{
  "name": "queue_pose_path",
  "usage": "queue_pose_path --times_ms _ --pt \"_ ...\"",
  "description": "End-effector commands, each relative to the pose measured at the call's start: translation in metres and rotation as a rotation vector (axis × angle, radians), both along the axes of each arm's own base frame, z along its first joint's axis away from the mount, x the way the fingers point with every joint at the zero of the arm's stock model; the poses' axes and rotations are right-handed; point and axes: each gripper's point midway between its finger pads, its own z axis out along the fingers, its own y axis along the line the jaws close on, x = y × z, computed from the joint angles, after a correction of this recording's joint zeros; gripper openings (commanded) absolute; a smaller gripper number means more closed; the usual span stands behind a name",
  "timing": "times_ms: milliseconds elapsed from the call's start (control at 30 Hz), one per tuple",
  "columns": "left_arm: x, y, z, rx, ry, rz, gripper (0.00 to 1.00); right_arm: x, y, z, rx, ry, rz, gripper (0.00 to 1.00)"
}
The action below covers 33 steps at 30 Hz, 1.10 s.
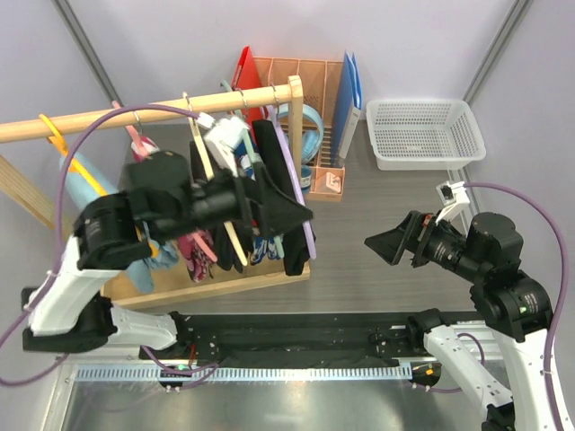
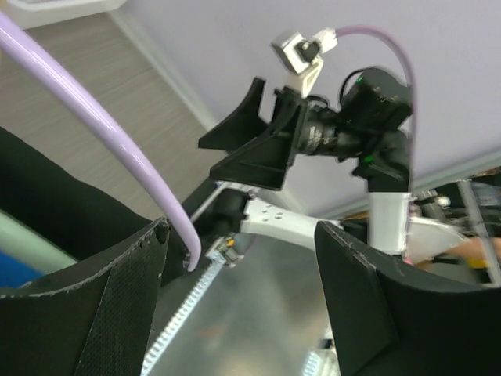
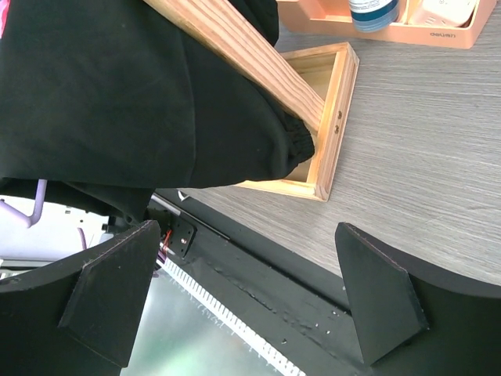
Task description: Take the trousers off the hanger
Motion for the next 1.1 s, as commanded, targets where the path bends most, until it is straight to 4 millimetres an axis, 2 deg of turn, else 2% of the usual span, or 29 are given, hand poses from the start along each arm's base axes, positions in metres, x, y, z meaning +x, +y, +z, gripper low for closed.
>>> queue_pose_path --times_ms 0,33,67,167,267,400,433,467,500,533,633,700,767,900,1067 --pt "0.02 0.006 0.014 0.076 -0.195 0.289 0.75 0.005 0.002 0.013 0.011 -0.056 0.01 1.0" --pt "0.028 0.013 0.017 0.088 -0.22 0.383 0.74 0.002 0.002 0.014 0.016 -0.061 0.011 1.0" --pt "0.023 0.01 0.017 0.088 -0.231 0.383 0.7 0.001 0.002 0.013 0.02 -0.06 0.01 1.0" --pt "0.031 -0.002 0.012 0.117 -0.25 0.433 0.63 -0.005 0.0 0.014 0.03 -0.071 0.007 1.0" --pt "0.041 0.001 0.01 0.169 -0.257 0.501 0.65 -0.009 -0.001 0.012 0.032 -0.069 0.002 1.0" --pt "0.053 0.021 0.019 0.154 -0.253 0.582 0.69 -0.012 -0.002 0.011 0.042 -0.069 0.0 1.0" --pt "0.063 0.028 0.018 0.157 -0.239 0.6 0.71 -0.013 -0.002 0.011 0.042 -0.072 0.002 1.0" --pt "0.064 0.022 0.014 0.16 -0.224 0.552 0.71 -0.014 -0.002 0.011 0.042 -0.071 0.004 1.0" --pt "0.069 0.023 0.009 0.177 -0.206 0.556 0.71 -0.014 -0.002 0.011 0.043 -0.072 0.003 0.99" --pt "0.079 0.031 0.005 0.206 -0.191 0.584 0.72 -0.014 -0.002 0.011 0.042 -0.074 0.002 1.0" --pt "0.093 0.022 -0.012 0.255 -0.176 0.564 0.72 -0.014 -0.002 0.01 0.043 -0.072 0.002 1.0" --pt "0.097 0.011 -0.01 0.207 -0.149 0.515 0.72 -0.014 -0.002 0.008 0.045 -0.07 -0.001 1.0" --pt "0.11 0.014 -0.006 0.185 -0.147 0.536 0.69 -0.015 -0.002 0.008 0.044 -0.073 0.0 1.0" --pt "0.111 0.004 -0.002 0.149 -0.148 0.492 0.62 -0.018 -0.004 0.009 0.046 -0.081 -0.005 1.0" --pt "0.113 -0.001 -0.01 0.163 -0.131 0.489 0.57 -0.017 -0.004 0.008 0.045 -0.077 -0.008 1.0"
